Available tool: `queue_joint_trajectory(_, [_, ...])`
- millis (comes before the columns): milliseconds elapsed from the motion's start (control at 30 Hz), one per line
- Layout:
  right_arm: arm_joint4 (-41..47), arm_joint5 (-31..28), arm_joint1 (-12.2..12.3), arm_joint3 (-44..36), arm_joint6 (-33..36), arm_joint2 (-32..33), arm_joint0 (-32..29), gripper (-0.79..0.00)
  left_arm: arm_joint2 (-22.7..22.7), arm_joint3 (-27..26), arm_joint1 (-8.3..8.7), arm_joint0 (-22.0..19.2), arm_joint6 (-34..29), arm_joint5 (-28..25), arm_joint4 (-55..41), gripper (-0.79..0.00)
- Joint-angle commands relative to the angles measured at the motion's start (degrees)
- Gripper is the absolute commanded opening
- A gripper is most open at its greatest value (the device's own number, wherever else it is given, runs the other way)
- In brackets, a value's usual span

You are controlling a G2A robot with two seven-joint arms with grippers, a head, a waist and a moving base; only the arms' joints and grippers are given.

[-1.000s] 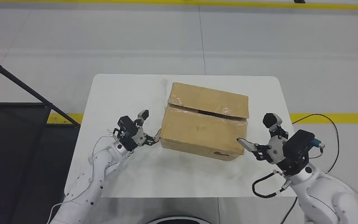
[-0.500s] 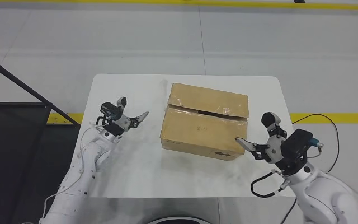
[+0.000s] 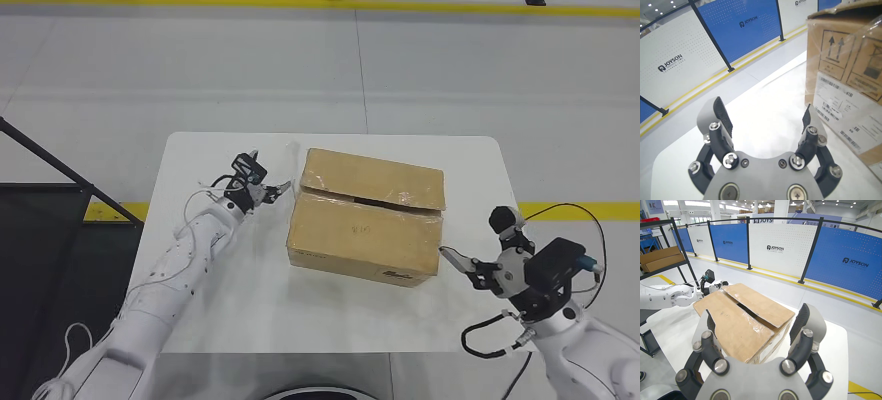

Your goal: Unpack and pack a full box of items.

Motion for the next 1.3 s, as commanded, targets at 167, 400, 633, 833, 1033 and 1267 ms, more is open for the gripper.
queue_joint_trajectory(167, [0.44,0.07,0.02,-0.21,-0.05,1.09,-0.74,0.000,4.61,7.34,-2.98,-5.07,3.39,4.55,-0.03,0.000])
queue_joint_trajectory(400, [0.67,0.07,0.06,-0.22,0.28,1.21,-0.60,0.000,5.18,11.50,-4.55,-6.40,9.38,10.53,-1.30,0.000])
queue_joint_trajectory(633, [0.61,-0.67,0.16,0.21,0.95,-0.19,0.87,0.000,2.29,11.07,-3.55,-2.88,14.46,16.19,-0.83,0.000])
queue_joint_trajectory(833, [0.37,-1.36,0.24,0.61,1.66,-2.20,2.84,0.000,-2.70,4.29,-1.65,3.93,16.27,21.58,-1.43,0.000])
queue_joint_trajectory(1033, [0.00,-1.94,0.32,0.85,2.35,-4.39,4.69,0.000,-9.21,-8.43,0.90,13.51,13.41,25.89,1.27,0.000])
queue_joint_trajectory(1267, [-0.54,-2.22,0.36,1.15,2.70,-6.46,6.15,0.000,-15.52,-22.63,3.14,23.89,4.95,27.02,7.53,0.000])
